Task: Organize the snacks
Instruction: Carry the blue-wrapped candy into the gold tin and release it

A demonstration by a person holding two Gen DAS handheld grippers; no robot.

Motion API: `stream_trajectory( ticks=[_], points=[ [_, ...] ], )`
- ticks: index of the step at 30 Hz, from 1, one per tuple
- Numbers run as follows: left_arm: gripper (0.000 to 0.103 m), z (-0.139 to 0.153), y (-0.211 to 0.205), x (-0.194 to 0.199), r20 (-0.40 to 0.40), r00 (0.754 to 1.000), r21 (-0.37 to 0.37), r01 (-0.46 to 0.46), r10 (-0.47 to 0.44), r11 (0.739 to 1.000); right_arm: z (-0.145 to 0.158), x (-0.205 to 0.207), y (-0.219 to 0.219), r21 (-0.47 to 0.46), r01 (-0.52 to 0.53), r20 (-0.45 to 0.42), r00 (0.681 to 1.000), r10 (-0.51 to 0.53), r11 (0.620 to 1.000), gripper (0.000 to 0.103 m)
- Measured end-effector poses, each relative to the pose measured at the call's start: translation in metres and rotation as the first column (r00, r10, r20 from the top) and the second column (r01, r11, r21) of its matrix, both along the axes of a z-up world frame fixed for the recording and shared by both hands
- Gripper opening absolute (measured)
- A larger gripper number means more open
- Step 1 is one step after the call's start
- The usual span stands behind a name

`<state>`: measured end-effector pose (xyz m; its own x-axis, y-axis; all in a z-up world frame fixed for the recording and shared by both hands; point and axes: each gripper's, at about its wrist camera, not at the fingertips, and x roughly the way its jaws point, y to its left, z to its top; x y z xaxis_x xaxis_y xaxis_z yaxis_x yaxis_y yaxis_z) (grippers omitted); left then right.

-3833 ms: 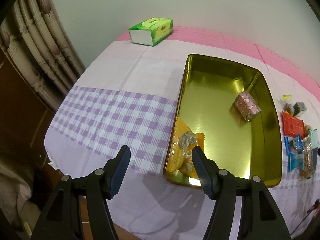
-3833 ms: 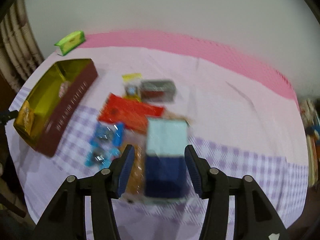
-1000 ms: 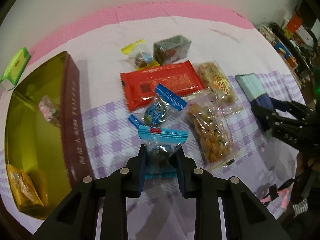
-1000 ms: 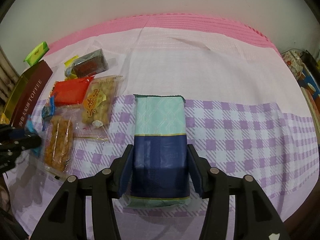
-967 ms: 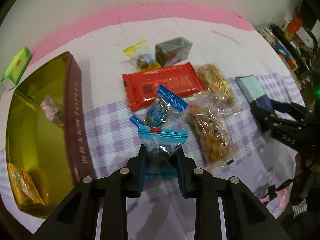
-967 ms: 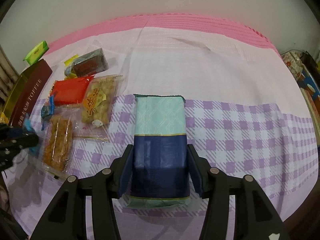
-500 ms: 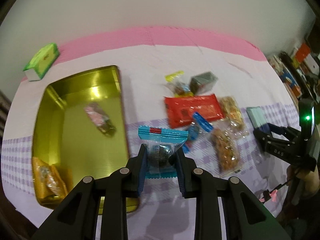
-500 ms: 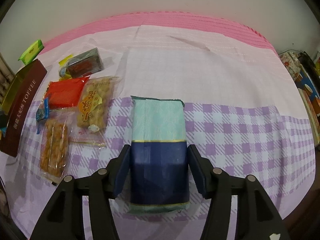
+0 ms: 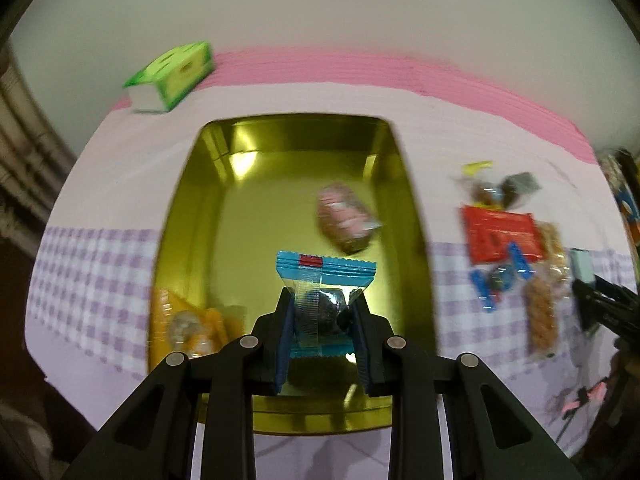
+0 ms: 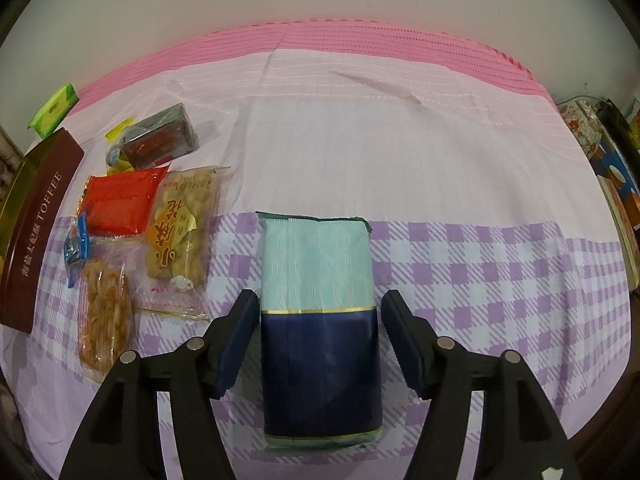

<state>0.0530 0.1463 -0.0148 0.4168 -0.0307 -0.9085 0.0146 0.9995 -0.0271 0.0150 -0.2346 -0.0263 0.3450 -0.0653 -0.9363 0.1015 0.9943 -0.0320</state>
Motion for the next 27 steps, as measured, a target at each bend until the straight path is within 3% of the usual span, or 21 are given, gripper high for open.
stream_trajectory(
  ticks=[11, 18, 27],
  points=[
    [0.028, -0.03, 0.019, 0.004, -0.062, 0.997, 0.044, -0.037, 0.04, 0.998, 0.0, 0.005, 0.002, -0.002, 0.01, -0.006, 1.0, -0.01, 1.0, 0.06],
    [0.028, -0.043, 0.02, 0.007, -0.085, 0.996, 0.062, -0.035, 0.04, 0.997, 0.0, 0.006, 0.007, -0.005, 0.004, -0.006, 1.0, -0.004, 1.0, 0.051],
    [0.028, -0.048, 0.024, 0.015, -0.063, 0.996, 0.055, -0.053, 0.057, 0.997, 0.0, 0.005, 0.011, -0.013, 0.005, -0.005, 1.0, -0.005, 1.0, 0.047]
  ],
)
